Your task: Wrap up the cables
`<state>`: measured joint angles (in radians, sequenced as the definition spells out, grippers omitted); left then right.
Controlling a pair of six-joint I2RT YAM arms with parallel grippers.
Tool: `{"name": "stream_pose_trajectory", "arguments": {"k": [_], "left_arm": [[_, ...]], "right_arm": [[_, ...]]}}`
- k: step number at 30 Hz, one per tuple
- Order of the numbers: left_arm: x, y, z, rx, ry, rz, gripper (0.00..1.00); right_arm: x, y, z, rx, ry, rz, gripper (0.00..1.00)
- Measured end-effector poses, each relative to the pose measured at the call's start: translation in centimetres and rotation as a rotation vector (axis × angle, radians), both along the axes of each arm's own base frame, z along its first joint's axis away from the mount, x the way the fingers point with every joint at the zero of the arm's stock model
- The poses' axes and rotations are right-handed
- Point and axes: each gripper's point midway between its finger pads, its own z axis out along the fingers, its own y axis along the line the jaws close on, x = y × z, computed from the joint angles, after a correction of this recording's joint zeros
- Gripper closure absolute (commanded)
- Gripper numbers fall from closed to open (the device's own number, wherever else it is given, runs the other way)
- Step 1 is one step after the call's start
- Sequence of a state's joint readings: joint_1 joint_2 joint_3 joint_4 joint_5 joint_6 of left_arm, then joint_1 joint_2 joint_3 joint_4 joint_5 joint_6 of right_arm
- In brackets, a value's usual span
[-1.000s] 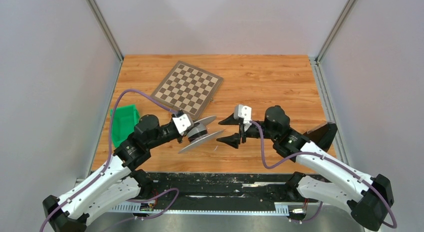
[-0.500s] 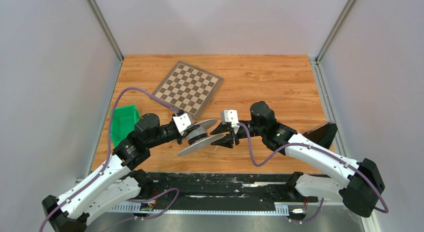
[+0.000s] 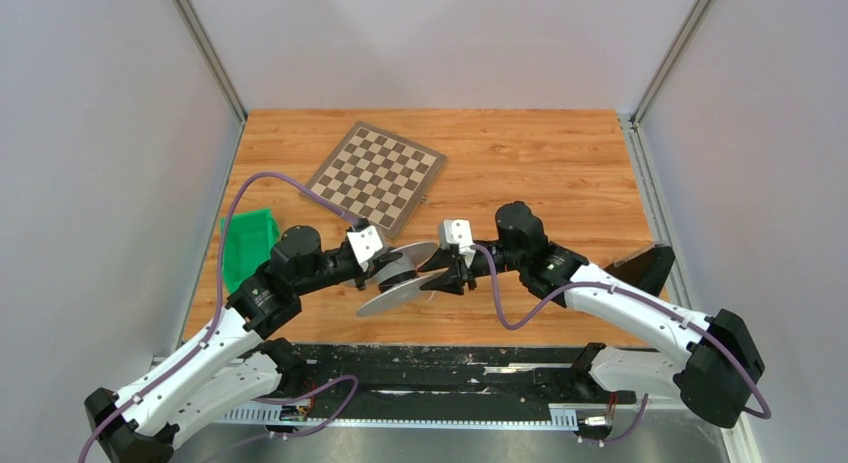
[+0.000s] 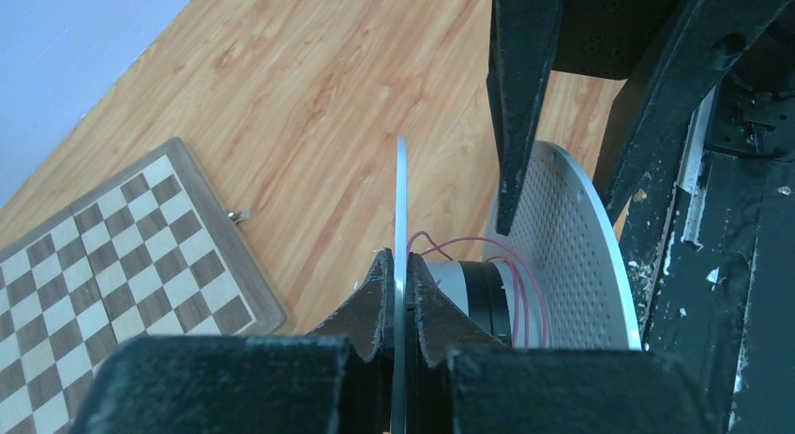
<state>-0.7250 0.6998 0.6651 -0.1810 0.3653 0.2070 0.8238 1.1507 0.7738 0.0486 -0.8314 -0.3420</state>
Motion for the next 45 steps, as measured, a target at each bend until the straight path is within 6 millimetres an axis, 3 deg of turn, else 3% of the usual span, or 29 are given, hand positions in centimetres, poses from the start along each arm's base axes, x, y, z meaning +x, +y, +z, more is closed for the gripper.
{"name": "stream_pose_trajectory", "arguments": {"k": [4,10,18,45], "left_arm": [[0.0,0.0,0.0,0.0,0.003,0.002,1.0],[-0.3,-0.2,-0.4,0.007,0.018,-0.019,0.99],[-0.6,-0.5,0.8,-0.016,-0.004,-0.04,0.85],[-0.5,1.3,0.9,0.011,-0.039,0.023,0.67]], "right_arm": [[-0.1,0.0,-0.1,-0.002,0.004,0.007,1.0],[-1.1,0.0,0.0,0.004,-0.018,0.056,1.0],[-1.4,-0.7,1.1,0.04,-0.1,0.053,1.0],[-0.7,-2.1,1.1,0.028,-0.101,-0.013,1.0]]}}
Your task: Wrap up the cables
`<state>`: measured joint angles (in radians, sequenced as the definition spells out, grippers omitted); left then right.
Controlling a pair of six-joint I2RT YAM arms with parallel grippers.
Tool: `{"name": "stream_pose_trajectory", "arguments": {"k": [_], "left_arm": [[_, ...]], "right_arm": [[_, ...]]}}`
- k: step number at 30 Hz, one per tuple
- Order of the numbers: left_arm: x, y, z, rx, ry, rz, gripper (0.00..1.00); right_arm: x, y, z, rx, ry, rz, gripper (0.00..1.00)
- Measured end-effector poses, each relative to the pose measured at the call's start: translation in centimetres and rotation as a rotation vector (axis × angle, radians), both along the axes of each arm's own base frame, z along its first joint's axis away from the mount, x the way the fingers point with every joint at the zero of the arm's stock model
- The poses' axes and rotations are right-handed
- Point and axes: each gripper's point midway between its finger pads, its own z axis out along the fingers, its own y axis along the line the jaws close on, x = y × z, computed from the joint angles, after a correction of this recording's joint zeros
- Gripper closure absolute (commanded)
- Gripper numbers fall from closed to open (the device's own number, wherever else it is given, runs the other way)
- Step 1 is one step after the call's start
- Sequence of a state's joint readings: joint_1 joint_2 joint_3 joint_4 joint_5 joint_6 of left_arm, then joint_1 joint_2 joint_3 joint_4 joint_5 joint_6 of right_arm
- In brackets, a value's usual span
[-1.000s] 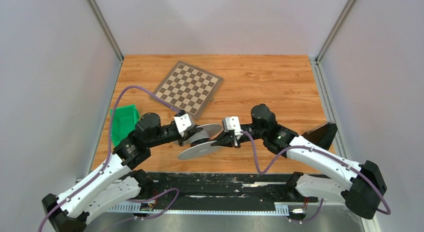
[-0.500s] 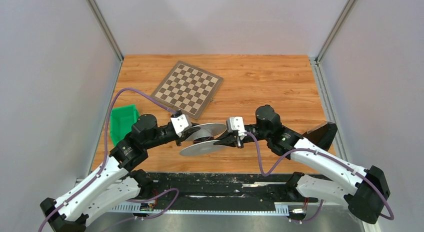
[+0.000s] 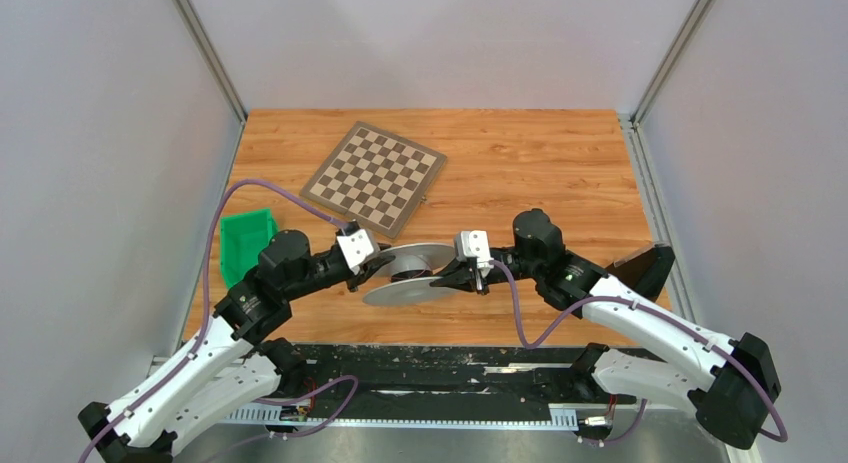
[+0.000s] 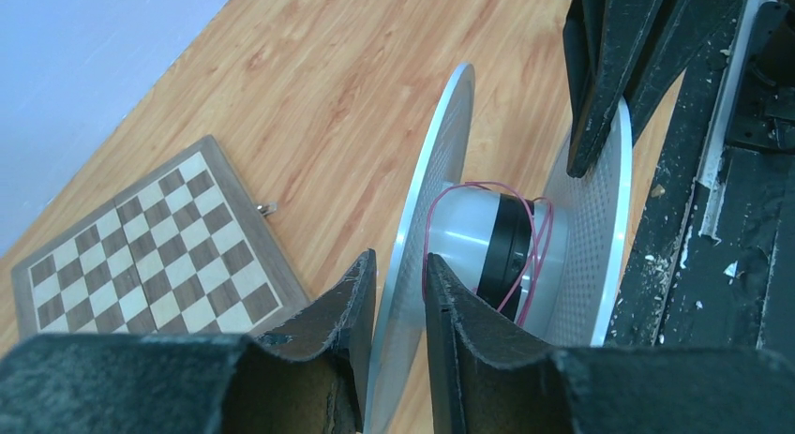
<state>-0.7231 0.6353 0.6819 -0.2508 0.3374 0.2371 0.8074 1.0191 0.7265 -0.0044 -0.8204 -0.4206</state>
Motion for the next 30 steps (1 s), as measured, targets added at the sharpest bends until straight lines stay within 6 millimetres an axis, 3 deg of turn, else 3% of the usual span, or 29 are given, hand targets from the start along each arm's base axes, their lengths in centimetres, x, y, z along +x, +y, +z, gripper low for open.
{"name": "stream_pose_trajectory", "arguments": {"k": [10,15,30], "left_arm": [[-0.1,0.6,0.1,0.008,-0.018,0.014,0.63],[-0.2,1.2,0.5,0.005,-0.033,0.034,0.56],[1.3,4.6,3.6,-0.046,-0.172,0.23,0.37]], "right_arm": [[0.6,-0.3,-0.4,-0.008,0.013,-0.024,1.0],[1.0,-0.6,-0.4,-0.01,0.046,-0.048,1.0],[4.7,-2.4,-2.7,-0.058,0.243,-0.261,1.0]]}}
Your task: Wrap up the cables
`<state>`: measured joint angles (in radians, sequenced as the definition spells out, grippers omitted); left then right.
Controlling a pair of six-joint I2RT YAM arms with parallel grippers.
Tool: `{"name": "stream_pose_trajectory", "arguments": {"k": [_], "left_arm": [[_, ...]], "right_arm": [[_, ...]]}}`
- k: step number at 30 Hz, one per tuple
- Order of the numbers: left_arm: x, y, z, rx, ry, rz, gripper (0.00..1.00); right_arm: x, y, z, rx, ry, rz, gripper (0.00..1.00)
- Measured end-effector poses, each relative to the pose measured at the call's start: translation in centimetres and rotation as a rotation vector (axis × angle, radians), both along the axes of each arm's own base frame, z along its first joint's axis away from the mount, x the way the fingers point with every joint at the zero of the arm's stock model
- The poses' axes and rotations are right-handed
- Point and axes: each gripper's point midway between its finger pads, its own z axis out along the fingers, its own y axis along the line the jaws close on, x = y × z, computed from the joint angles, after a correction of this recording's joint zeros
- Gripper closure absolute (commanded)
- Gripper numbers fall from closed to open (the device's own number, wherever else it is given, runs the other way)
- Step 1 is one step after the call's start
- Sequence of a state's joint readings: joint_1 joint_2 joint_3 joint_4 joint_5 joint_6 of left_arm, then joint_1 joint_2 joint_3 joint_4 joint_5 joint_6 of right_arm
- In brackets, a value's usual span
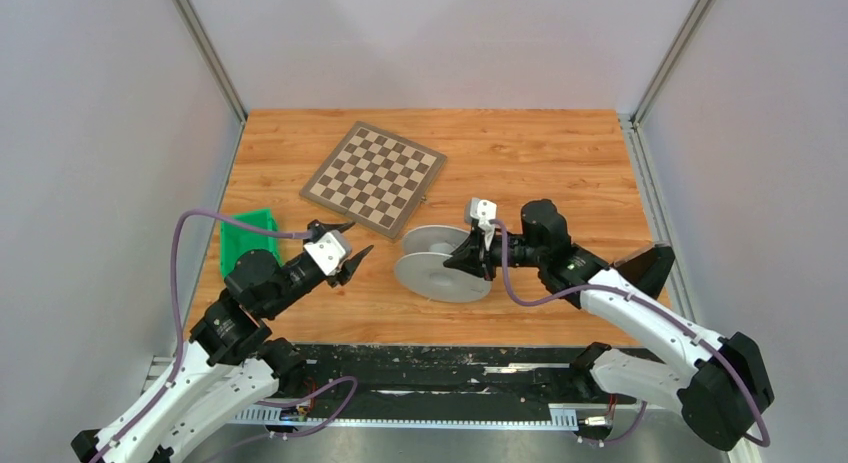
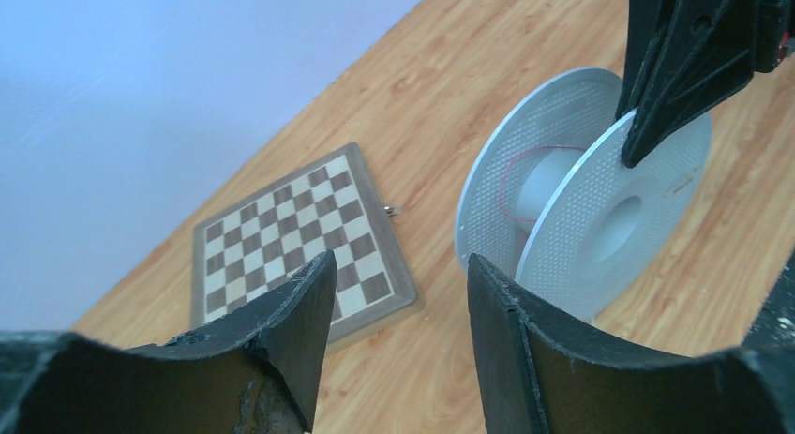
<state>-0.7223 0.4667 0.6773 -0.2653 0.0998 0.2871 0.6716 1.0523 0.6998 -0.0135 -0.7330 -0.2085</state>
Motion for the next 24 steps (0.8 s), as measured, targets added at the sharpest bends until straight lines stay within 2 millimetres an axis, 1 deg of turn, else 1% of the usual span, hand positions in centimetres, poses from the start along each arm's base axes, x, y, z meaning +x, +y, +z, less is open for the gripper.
{"name": "stream_pose_trajectory", "arguments": {"k": [2,3,4,5,7,11,16,18,24], "left_arm": [[0.3,0.4,0.1,-0.002,-0.017,0.028,0.27],[0.5,0.7,-0.1,-0.002,-0.026,0.047,0.2],[0.6,0.9,-0.2,0.001,-0.029,0.057,0.16],[0.8,1.1,-0.5,0.005,-0.032,0.071,0.08],[1.1,1.4,-1.1,0.016,-0.034,0.093,0.01],[1.5,1.6,-2.9,0.048,-0.011,0.115,0.0],[1.9,1.6,-4.2,0.074,0.012,0.125,0.0],[1.9,1.5,-4.5,0.08,0.018,0.124,0.0],[2.0,1.5,-5.1,0.09,0.028,0.123,0.0]], "right_arm": [[0.8,-0.4,-0.5,-0.005,0.049,-0.04,1.0],[1.2,-0.6,-0.8,-0.008,0.072,-0.06,1.0],[1.7,-0.8,-1.2,-0.013,0.104,-0.088,1.0],[2.1,-1.0,-1.4,-0.016,0.124,-0.107,1.0],[3.0,-1.4,-1.6,-0.01,0.166,-0.149,1.0],[4.7,-2.4,-1.4,0.013,0.254,-0.236,1.0],[8.4,-4.1,-1.2,0.045,0.384,-0.364,1.0],[9.6,-4.7,-1.2,0.055,0.416,-0.401,1.0],[11.0,-5.5,-1.5,0.075,0.482,-0.438,1.0]]}}
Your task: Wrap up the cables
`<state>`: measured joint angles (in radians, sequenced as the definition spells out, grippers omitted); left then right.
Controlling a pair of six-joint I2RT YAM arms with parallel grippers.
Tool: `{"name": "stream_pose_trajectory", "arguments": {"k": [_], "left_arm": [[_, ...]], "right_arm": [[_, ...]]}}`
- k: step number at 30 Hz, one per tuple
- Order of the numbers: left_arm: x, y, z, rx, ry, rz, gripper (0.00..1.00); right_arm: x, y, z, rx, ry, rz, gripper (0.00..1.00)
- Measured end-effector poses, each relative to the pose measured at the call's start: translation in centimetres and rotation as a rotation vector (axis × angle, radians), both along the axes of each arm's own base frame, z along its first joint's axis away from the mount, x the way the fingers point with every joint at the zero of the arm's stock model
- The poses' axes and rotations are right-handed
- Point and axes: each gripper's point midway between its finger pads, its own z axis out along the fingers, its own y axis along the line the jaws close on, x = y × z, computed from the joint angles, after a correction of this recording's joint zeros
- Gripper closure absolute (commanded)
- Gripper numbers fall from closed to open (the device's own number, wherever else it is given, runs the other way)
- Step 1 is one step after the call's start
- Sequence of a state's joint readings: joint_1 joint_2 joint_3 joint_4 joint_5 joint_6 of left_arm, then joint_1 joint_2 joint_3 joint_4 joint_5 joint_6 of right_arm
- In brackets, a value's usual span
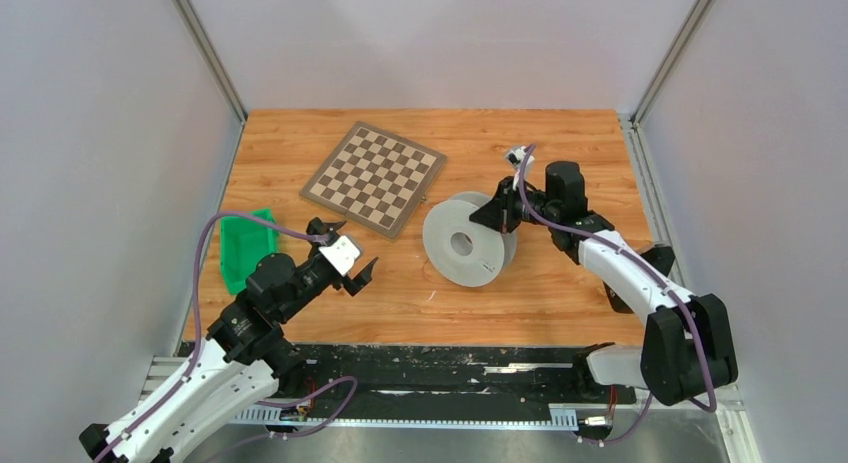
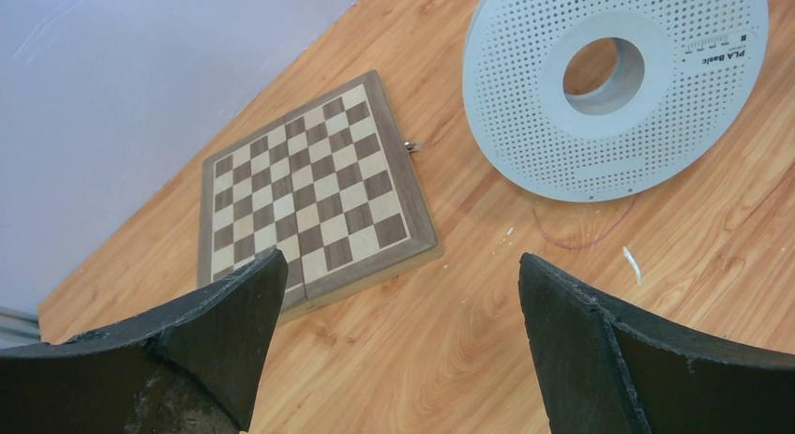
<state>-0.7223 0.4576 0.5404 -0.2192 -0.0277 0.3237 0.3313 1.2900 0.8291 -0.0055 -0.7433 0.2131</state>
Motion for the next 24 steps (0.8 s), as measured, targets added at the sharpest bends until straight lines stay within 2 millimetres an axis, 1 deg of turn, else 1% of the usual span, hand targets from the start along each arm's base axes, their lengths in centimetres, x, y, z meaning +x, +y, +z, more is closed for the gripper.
{"name": "stream_pose_trajectory", "arguments": {"k": [5,9,11,13,15,16,17,18,19,20,21,23,24], "left_arm": [[0.1,0.0,-0.3,-0.012,0.022,0.011,0.0],[0.7,-0.2,-0.8,-0.034,0.116,0.062,0.0],[1.2,-0.5,-0.3,-0.061,0.184,0.099,0.0],[1.8,-1.2,0.8,-0.119,0.256,0.139,0.0],[2.3,-2.1,1.1,-0.18,0.334,0.165,0.05],[2.5,-2.5,0.9,-0.206,0.369,0.177,0.11],[2.7,-3.0,0.2,-0.231,0.417,0.193,0.14],[2.8,-3.4,-0.7,-0.244,0.47,0.212,0.21],[2.9,-3.8,-1.8,-0.257,0.524,0.234,0.24],[3.1,-4.2,-2.8,-0.268,0.574,0.259,0.3],[3.2,-4.5,-4.1,-0.271,0.62,0.283,0.38],[3.3,-4.9,-6.9,-0.271,0.712,0.333,0.48],[3.3,-5.1,-8.3,-0.268,0.751,0.358,0.51]], "right_arm": [[1.0,-1.2,-0.3,0.022,0.038,-0.024,1.0],[1.4,-2.2,-0.7,0.039,0.076,-0.044,1.0],[1.5,-2.7,-1.0,0.045,0.089,-0.053,1.0],[1.5,-3.2,-1.2,0.054,0.097,-0.06,1.0],[1.6,-3.7,-1.5,0.062,0.106,-0.069,1.0],[1.5,-3.9,-1.7,0.064,0.108,-0.073,1.0],[1.5,-4.2,-1.9,0.066,0.114,-0.08,1.0],[1.5,-4.5,-2.2,0.069,0.122,-0.086,1.0],[1.3,-4.7,-2.5,0.074,0.137,-0.09,1.0],[1.2,-4.9,-2.8,0.079,0.154,-0.095,1.0],[0.9,-5.0,-3.2,0.085,0.176,-0.098,1.0],[0.0,-5.0,-4.1,0.095,0.229,-0.099,1.0],[-0.5,-5.0,-4.6,0.099,0.257,-0.102,1.0]]}}
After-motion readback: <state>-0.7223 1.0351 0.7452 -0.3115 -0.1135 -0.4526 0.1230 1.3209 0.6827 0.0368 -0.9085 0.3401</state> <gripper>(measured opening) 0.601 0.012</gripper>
